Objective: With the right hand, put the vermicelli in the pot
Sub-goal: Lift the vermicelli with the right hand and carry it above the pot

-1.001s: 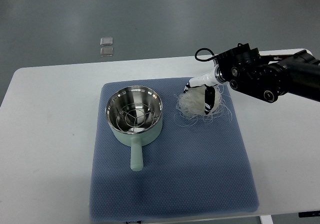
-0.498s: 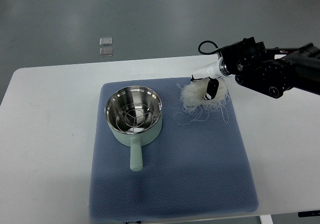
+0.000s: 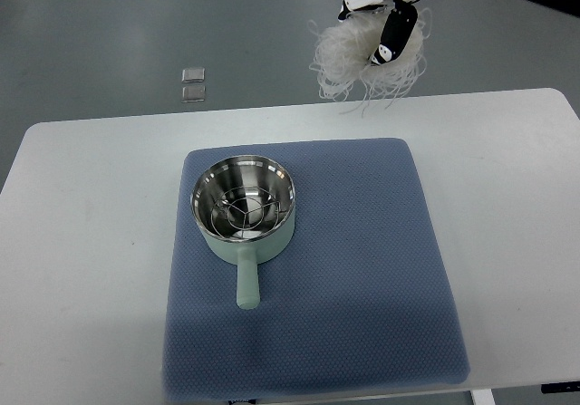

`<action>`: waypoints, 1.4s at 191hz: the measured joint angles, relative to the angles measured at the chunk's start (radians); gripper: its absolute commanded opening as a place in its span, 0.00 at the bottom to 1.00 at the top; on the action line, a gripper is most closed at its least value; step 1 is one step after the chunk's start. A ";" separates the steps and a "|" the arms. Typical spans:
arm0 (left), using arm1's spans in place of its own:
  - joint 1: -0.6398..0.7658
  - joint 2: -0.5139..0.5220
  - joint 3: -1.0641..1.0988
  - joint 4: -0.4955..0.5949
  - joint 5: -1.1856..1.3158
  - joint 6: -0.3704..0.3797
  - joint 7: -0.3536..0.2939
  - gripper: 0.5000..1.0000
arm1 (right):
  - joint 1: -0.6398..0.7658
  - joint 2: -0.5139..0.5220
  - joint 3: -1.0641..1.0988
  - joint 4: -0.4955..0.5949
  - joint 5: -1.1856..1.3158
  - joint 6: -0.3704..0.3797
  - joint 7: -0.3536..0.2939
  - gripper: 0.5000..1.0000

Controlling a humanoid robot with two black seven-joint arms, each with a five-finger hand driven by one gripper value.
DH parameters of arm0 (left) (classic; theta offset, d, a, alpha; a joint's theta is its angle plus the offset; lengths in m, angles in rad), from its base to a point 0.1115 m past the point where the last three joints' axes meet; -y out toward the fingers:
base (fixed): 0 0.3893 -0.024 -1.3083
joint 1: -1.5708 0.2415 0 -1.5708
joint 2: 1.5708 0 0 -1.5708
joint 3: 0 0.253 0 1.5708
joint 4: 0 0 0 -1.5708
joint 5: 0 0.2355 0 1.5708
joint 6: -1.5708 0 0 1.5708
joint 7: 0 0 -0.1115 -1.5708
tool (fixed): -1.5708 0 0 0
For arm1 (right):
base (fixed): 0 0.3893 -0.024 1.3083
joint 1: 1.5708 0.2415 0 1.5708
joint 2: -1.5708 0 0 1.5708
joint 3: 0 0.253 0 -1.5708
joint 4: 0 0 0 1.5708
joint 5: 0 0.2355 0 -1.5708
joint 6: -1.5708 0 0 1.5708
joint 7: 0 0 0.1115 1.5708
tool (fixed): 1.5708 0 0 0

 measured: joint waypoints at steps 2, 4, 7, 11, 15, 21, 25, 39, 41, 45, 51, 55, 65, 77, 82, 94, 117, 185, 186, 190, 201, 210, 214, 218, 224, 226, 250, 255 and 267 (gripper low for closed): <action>0.000 0.000 0.000 0.000 0.000 0.000 0.000 1.00 | 0.014 -0.009 0.000 0.010 0.002 0.006 0.000 0.00; 0.000 0.000 0.000 0.000 0.000 0.000 0.000 1.00 | 0.023 -0.015 -0.001 0.016 0.004 0.009 -0.001 0.00; 0.000 0.000 0.000 -0.001 0.000 0.000 0.000 1.00 | 0.037 -0.022 -0.001 0.025 0.007 0.014 -0.001 0.00; 0.000 0.000 0.001 -0.001 0.000 0.000 0.000 1.00 | 0.053 -0.031 -0.002 0.035 0.011 0.018 -0.001 0.00; 0.000 0.000 0.001 -0.002 0.000 0.000 0.000 1.00 | 0.068 -0.038 -0.002 0.043 0.015 0.021 -0.001 0.00; 0.000 0.000 0.001 -0.003 0.000 0.000 0.000 1.00 | 0.088 -0.045 -0.002 0.053 0.023 0.025 -0.002 0.00; 0.000 0.000 0.001 -0.003 0.000 0.000 0.000 1.00 | 0.099 -0.048 -0.003 0.057 0.029 0.026 -0.002 0.00; 0.000 0.000 0.001 -0.003 0.000 0.000 0.000 1.00 | 0.124 -0.046 -0.003 0.064 0.052 0.025 -0.004 0.00; 0.000 0.000 0.001 -0.003 0.000 0.000 0.000 1.00 | 0.126 -0.044 -0.003 0.065 0.055 0.024 -0.004 0.00; 0.000 0.000 0.001 -0.003 0.000 0.000 0.000 1.00 | 0.131 -0.038 -0.003 0.065 0.062 0.022 -0.005 0.00; 0.000 0.000 0.001 -0.003 0.000 0.000 0.000 1.00 | 0.135 -0.027 -0.003 0.066 0.070 0.019 -0.006 0.00; 0.000 0.000 0.001 -0.003 0.000 0.000 0.000 1.00 | 0.137 -0.016 -0.003 0.066 0.075 0.017 -0.007 0.00; 0.000 0.000 0.001 -0.003 0.000 0.000 0.000 1.00 | 0.139 0.017 -0.003 0.065 0.087 0.007 -0.008 0.00; 0.000 0.000 0.001 -0.003 0.000 0.000 0.000 1.00 | 0.140 0.065 -0.004 0.060 0.103 -0.006 -0.009 0.00; 0.000 0.000 0.001 -0.003 0.000 0.000 0.000 1.00 | 0.140 0.088 -0.004 0.056 0.110 -0.012 -0.010 0.00; 0.000 0.000 0.001 -0.001 0.000 0.000 0.000 1.00 | 0.141 0.154 -0.005 0.041 0.128 -0.023 -0.010 0.00; 0.000 0.000 0.001 0.001 0.000 0.000 0.000 1.00 | 0.132 0.274 -0.005 -0.002 0.156 -0.043 -0.010 0.00; 0.001 0.000 0.000 -0.005 0.000 0.000 0.000 1.00 | 0.026 0.502 -0.004 -0.147 0.162 -0.066 -0.010 0.00; 0.001 0.000 0.000 -0.005 0.000 0.000 0.000 1.00 | 0.025 0.502 -0.004 -0.148 0.162 -0.066 -0.010 0.00; 0.001 0.000 0.000 -0.005 0.000 0.000 0.000 1.00 | 0.018 0.504 -0.005 -0.155 0.160 -0.066 -0.010 0.00; 0.001 0.000 -0.001 -0.005 0.000 0.000 0.000 1.00 | -0.002 0.507 -0.007 -0.170 0.155 -0.067 -0.010 0.00; 0.001 0.000 -0.002 -0.004 0.000 0.000 0.000 1.00 | -0.015 0.508 -0.009 -0.179 0.152 -0.067 -0.010 0.00; 0.001 0.000 -0.002 -0.004 0.000 0.000 0.000 1.00 | -0.020 0.508 -0.010 -0.183 0.150 -0.067 -0.010 0.00; 0.001 0.000 -0.002 -0.004 0.000 0.000 0.000 1.00 | -0.024 0.508 -0.011 -0.186 0.149 -0.067 -0.011 0.00; 0.001 0.000 -0.002 -0.004 0.000 0.000 0.000 1.00 | -0.030 0.508 -0.013 -0.190 0.148 -0.067 -0.011 0.00; 0.001 0.000 -0.002 -0.004 0.000 0.000 0.000 1.00 | -0.031 0.508 -0.013 -0.191 0.148 -0.067 -0.011 0.00; 0.002 0.000 -0.002 -0.003 0.000 0.000 0.000 1.00 | -0.043 0.509 -0.016 -0.195 0.145 -0.065 -0.011 0.00; 0.002 0.000 -0.002 -0.003 0.000 0.000 0.000 1.00 | -0.044 0.509 -0.016 -0.196 0.144 -0.065 -0.011 0.00; 0.002 0.000 -0.001 -0.003 0.000 0.000 0.000 1.00 | -0.051 0.509 -0.017 -0.196 0.141 -0.065 -0.011 0.00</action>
